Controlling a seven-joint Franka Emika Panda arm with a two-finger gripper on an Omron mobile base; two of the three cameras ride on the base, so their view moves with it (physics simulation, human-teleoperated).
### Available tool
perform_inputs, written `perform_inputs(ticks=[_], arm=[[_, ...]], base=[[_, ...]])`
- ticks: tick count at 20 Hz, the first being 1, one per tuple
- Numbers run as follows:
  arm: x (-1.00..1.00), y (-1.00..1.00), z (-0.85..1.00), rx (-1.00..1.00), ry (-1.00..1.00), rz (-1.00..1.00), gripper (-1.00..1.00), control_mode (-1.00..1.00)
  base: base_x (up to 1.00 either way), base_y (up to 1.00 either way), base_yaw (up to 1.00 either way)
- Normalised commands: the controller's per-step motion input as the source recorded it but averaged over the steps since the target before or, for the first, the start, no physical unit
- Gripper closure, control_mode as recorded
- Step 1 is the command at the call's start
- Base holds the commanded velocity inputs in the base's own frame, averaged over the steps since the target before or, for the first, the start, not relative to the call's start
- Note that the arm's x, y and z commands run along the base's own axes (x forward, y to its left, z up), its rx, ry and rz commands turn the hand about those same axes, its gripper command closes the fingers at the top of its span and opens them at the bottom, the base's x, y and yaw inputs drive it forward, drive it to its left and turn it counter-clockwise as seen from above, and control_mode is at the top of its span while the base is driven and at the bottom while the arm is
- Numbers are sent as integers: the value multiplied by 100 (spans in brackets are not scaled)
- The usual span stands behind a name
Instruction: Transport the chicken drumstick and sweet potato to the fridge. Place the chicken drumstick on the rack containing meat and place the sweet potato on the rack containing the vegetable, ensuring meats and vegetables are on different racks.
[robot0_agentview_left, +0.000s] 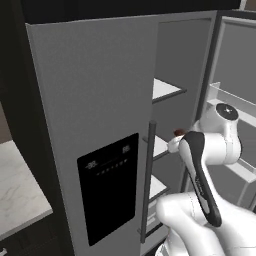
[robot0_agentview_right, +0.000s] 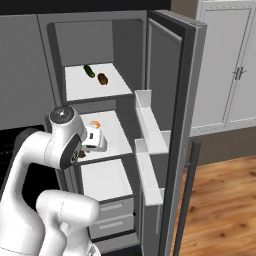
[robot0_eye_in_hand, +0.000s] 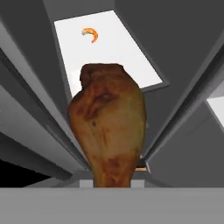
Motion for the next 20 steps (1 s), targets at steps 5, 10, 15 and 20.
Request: perform_inputs(ticks=[5,10,15,20], arm=[[82,0,-27,-5,12,0,100,-100],[65,0,-43,-1,3,5,100,-100],[42,0,-28,0,-1,10,100,-100],[52,0,-27,0,0,8,100,-100]], base=[[0,0,0],[0,0,0],[0,0,0],[0,0,0]])
